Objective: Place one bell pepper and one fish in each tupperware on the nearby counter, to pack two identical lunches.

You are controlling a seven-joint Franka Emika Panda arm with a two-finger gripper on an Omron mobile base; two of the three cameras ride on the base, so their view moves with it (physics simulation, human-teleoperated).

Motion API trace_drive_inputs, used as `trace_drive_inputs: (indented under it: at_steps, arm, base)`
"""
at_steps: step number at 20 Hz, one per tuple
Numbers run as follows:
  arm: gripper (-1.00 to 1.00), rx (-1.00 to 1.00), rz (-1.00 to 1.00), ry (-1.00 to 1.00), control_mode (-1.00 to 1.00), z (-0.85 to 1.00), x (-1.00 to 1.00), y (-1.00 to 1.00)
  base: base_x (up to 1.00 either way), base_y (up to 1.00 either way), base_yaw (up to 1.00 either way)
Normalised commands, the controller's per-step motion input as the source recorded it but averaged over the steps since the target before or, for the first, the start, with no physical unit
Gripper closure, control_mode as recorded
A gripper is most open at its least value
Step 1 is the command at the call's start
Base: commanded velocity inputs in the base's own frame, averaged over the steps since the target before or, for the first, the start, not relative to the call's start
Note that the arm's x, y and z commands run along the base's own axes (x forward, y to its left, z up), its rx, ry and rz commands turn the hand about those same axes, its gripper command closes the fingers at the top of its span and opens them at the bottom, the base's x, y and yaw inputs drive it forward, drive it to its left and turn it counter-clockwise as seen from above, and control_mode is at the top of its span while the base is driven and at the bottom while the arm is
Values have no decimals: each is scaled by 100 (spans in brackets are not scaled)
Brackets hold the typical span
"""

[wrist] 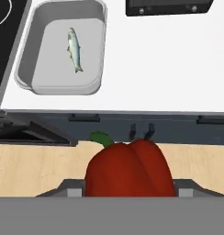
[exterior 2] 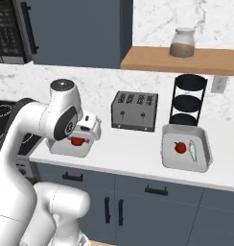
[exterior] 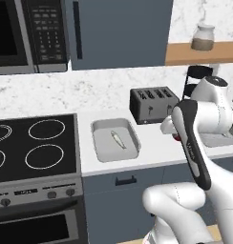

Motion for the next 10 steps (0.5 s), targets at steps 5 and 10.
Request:
trace_drive_inputs:
  at_steps: [5,10]
  arm:
    - [100,0,0,0,100,0,0,0]
    - [100,0,0,0,100,0,0,0]
  base:
    - [40,69,0]
    - [68,63,0]
